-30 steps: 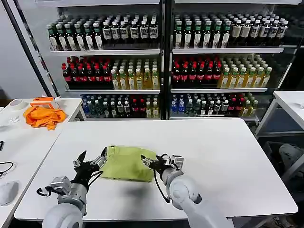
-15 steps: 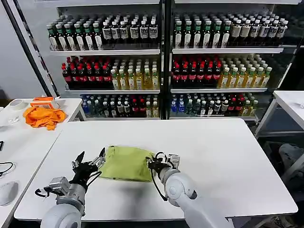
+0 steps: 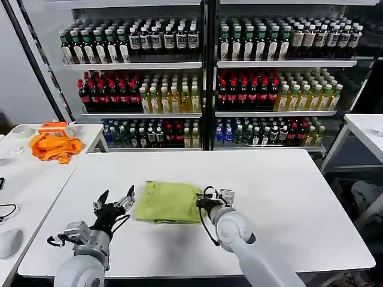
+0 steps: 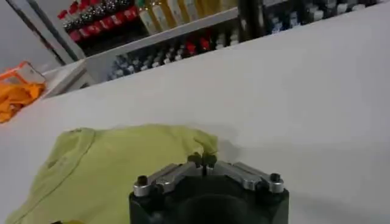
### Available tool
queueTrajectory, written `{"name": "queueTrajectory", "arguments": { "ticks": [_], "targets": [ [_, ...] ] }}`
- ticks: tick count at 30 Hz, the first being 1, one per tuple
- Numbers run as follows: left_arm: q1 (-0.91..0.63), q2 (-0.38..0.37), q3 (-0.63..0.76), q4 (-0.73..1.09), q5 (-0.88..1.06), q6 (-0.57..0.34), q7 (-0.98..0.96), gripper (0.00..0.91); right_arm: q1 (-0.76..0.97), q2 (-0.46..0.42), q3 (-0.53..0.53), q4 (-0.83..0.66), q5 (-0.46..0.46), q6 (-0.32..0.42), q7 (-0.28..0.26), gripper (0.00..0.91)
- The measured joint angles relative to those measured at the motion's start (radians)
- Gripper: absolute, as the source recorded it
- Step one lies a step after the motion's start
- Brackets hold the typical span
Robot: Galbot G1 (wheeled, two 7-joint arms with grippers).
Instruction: Fold and organize the clothes.
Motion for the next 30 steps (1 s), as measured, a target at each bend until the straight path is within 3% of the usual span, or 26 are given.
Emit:
{"name": "queueTrajectory", "arguments": {
  "ticks": [13, 14, 15, 22, 30],
  "targets": [
    [-0.002, -0.008, 0.023, -0.005, 0.011, 0.000, 0.001, 0.907, 0.071, -0.148, 0.045, -0.046, -0.020, -0.017, -0.116, 0.020],
    [-0.002, -0.008, 0.025, -0.005, 0.012, 0.000, 0.001, 0.907, 0.076, -0.162, 0.049, -0.051, -0.025, -0.017, -0.128, 0.715],
    [-0.002, -0.008, 0.027, -0.006, 0.013, 0.000, 0.001, 0.907, 0.080, -0.175, 0.053, -0.055, -0.030, -0.018, -0.138, 0.907],
    [0.006, -0.013, 0.039, -0.009, 0.035, -0.012, 0.012, 0.907, 0.073, -0.223, 0.082, -0.046, -0.115, 0.000, -0.222, 0.907],
    [0.033, -0.013, 0.045, -0.017, 0.116, -0.048, 0.033, 0.907, -0.049, -0.242, 0.148, 0.048, -0.348, 0.172, -0.252, 0.907]
  ]
}}
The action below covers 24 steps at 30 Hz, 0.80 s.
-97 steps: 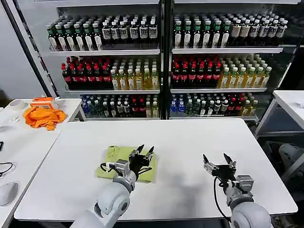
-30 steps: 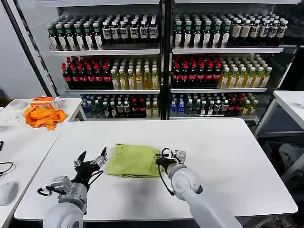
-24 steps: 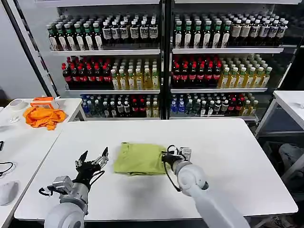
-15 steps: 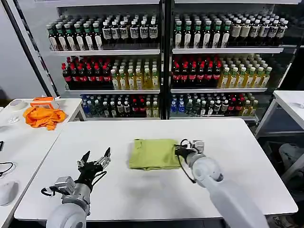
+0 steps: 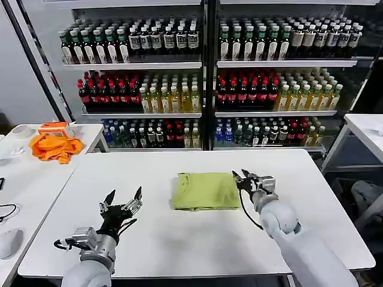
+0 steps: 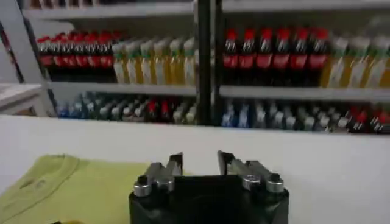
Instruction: Fold and organize the clothes.
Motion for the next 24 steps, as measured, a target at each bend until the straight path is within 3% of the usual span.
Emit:
{"name": "queueTrajectory", "arguments": {
  "ticks": [6, 11, 24],
  "targets": [
    [0.031, -0.016, 0.003, -0.014, 0.089, -0.033, 0.020, 0.907, -0.176, 0.009, 0.095, 0.115, -0.150, 0.136, -0.016, 0.907],
    [0.064, -0.020, 0.010, -0.026, 0.153, -0.059, 0.035, 0.907, -0.336, 0.028, 0.193, 0.215, -0.217, 0.205, -0.035, 0.907],
    [0.146, -0.040, 0.008, -0.054, 0.266, -0.078, 0.054, 0.907, -0.614, 0.094, 0.337, 0.388, -0.298, 0.266, -0.061, 0.907]
  ]
}}
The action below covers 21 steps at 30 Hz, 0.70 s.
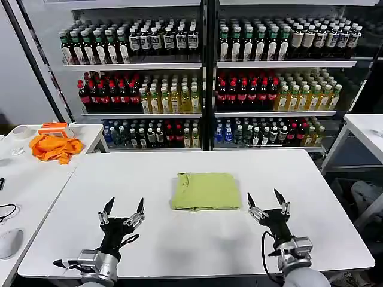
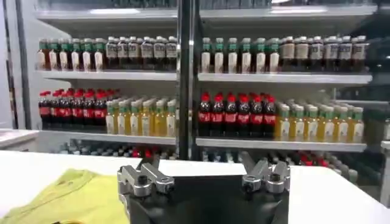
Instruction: Fold and organize the clothes.
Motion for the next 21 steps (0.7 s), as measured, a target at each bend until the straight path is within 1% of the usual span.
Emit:
{"name": "queueTrajectory", "arguments": {
  "ticks": [8, 21],
  "targets": [
    [0.030, -0.004, -0.002, -0.015, 0.031, -0.004, 0.007, 0.907, -0.071, 0.027, 0.027, 0.046, -0.032, 0.023, 0.003, 0.907],
    [0.043, -0.004, -0.002, -0.017, 0.045, -0.007, 0.011, 0.907, -0.117, 0.045, 0.043, 0.090, -0.054, 0.022, 0.006, 0.907]
  ]
}}
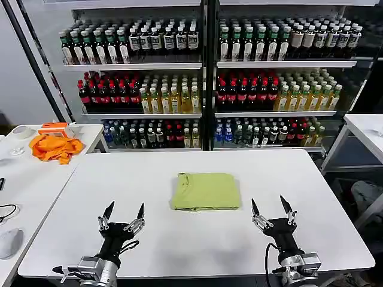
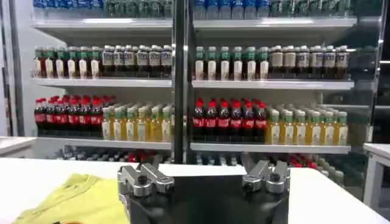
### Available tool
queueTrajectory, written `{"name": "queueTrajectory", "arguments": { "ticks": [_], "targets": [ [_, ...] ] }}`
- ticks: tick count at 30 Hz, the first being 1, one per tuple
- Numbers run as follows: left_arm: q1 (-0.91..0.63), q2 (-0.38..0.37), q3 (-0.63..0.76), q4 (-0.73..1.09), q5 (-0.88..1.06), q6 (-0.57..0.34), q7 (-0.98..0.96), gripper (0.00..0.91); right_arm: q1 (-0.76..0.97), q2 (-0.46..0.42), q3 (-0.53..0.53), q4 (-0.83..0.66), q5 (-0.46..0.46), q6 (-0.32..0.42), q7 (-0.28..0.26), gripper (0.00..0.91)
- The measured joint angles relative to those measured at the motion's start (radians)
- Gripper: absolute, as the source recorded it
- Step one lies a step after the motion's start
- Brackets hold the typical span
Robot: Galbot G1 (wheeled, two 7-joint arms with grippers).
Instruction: Fold and organize the clothes.
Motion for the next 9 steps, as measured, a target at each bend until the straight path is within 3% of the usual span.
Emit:
{"name": "queueTrajectory", "arguments": {
  "ticks": [9],
  "targets": [
    [0.004, -0.001, 0.001, 0.004, 0.003, 0.000, 0.004, 0.907, -0.005, -0.001, 0.003, 0.010, 0.000, -0.010, 0.006, 0.907]
  ]
}}
